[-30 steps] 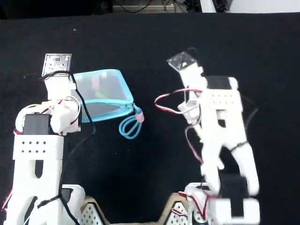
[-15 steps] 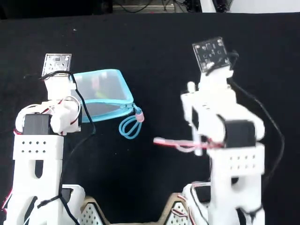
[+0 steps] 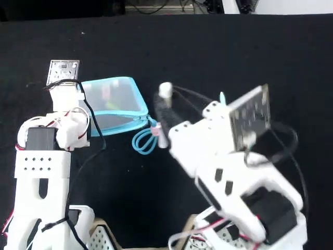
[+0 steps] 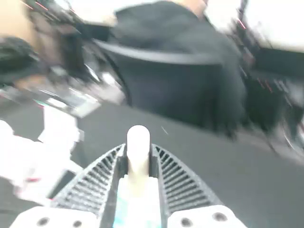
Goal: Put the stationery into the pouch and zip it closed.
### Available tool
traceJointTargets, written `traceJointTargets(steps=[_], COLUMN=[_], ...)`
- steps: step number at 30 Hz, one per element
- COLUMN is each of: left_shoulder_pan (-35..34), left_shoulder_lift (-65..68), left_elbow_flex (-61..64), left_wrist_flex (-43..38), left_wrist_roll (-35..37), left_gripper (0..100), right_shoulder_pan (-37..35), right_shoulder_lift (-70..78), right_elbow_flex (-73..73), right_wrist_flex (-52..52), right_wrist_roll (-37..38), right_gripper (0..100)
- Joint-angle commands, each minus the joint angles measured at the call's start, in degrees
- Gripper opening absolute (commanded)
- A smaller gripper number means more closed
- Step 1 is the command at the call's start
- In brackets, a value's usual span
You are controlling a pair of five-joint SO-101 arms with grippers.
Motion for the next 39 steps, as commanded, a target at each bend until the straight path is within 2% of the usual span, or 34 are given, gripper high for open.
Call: traceJointTargets(steps=[1, 12, 16, 21, 39], left_shoulder_pan=[0.6, 0.6, 0.6, 0.6, 0.6], left_shoulder_lift=[0.5, 0.5, 0.5, 0.5, 0.5], left_elbow_flex=[1.4, 1.4, 1.4, 1.5, 1.3], left_wrist_flex=[0.0, -0.1, -0.1, -0.1, -0.1], left_wrist_roll=[-0.1, -0.4, -0.4, -0.4, -0.4], left_gripper=[3, 3, 3, 3, 3], right_shoulder_pan=[-5.5, -6.8, -6.8, -6.8, -6.7], right_shoulder_lift=[-1.6, -2.9, -2.7, -2.9, -2.9], right_elbow_flex=[3.8, 27.6, 33.2, 37.9, 44.4], right_wrist_flex=[-7.9, -45.3, -54.0, -57.8, -57.9], right_wrist_roll=[-0.6, -0.6, -0.6, -0.6, -0.6], right_gripper=[1.1, 1.1, 1.1, 1.1, 1.1])
